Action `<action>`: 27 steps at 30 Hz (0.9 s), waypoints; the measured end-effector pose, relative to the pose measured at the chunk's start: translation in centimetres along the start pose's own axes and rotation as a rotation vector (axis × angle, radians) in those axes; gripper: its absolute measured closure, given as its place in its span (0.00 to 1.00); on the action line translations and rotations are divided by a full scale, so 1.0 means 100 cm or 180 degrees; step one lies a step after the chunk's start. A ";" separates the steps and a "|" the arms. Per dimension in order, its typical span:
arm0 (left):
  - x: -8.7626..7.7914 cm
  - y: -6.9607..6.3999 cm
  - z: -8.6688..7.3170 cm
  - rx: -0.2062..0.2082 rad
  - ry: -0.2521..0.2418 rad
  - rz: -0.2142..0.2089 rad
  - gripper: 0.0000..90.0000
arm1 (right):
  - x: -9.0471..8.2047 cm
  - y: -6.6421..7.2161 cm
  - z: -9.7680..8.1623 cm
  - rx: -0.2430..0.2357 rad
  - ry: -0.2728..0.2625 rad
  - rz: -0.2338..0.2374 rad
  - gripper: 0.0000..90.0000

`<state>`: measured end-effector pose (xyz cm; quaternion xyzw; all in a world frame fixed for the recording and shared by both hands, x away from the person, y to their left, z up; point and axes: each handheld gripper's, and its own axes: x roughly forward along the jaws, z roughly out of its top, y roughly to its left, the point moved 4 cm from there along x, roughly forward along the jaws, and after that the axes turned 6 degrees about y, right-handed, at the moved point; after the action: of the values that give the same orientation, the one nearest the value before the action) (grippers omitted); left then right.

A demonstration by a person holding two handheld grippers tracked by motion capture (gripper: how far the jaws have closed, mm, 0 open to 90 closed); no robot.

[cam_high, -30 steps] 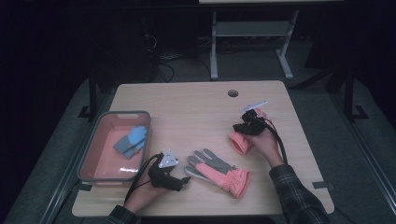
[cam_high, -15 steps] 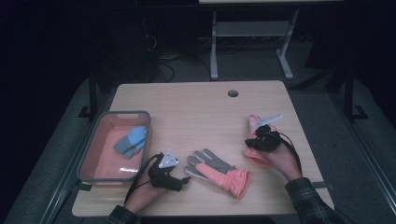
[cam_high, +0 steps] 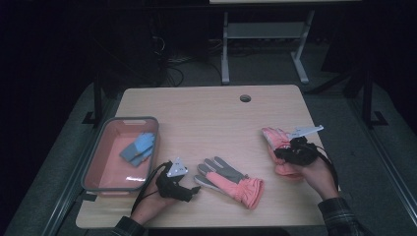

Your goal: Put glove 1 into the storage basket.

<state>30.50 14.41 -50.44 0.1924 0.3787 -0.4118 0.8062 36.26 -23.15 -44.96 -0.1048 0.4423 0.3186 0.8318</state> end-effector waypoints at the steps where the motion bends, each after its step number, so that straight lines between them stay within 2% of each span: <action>1: 0.000 0.000 0.000 0.0002 0.0001 0.0000 0.14 | -0.001 -0.006 0.002 0.0053 -0.0034 -0.0039 0.85; 3: 0.000 0.000 0.000 0.0001 0.0000 0.0000 0.14 | 0.000 -0.014 0.004 0.0119 -0.0055 -0.0088 0.77; 6: 0.000 0.000 0.000 0.0006 0.0000 0.0001 0.14 | 0.003 -0.028 0.006 0.0304 -0.0028 -0.0273 0.65; 7: 0.000 0.000 0.000 0.0007 0.0000 0.0001 0.14 | 0.005 -0.033 0.006 0.0395 -0.0020 -0.0294 0.62; 10: 0.000 0.000 0.000 0.0009 0.0000 0.0001 0.14 | 0.011 -0.038 0.005 0.0515 0.0046 -0.0317 0.52; 13: 0.000 0.000 0.000 0.0011 0.0001 0.0000 0.14 | 0.017 -0.039 0.002 0.0580 0.0130 -0.0304 0.49; 14: 0.000 0.000 0.000 0.0011 0.0000 0.0001 0.14 | 0.020 -0.039 0.001 0.0632 0.0175 -0.0293 0.49; 15: 0.000 0.000 0.000 0.0012 0.0001 0.0001 0.14 | 0.023 -0.041 0.000 0.0608 0.0197 -0.0307 0.49; 17: 0.000 0.000 0.000 0.0011 0.0002 0.0000 0.14 | 0.030 -0.040 -0.002 0.0664 0.0275 -0.0297 0.51; 22: 0.000 0.000 0.000 0.0014 0.0001 0.0002 0.14 | 0.034 -0.036 -0.001 0.0650 0.0336 -0.0303 0.62; 27: 0.000 0.000 0.000 0.0013 0.0001 -0.0002 0.14 | 0.035 -0.035 -0.001 0.0494 0.0334 -0.0280 0.75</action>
<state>30.55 14.39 -50.43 0.1940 0.3781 -0.4127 0.8056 39.80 -24.36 -48.16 -0.0759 0.5035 0.2406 0.8263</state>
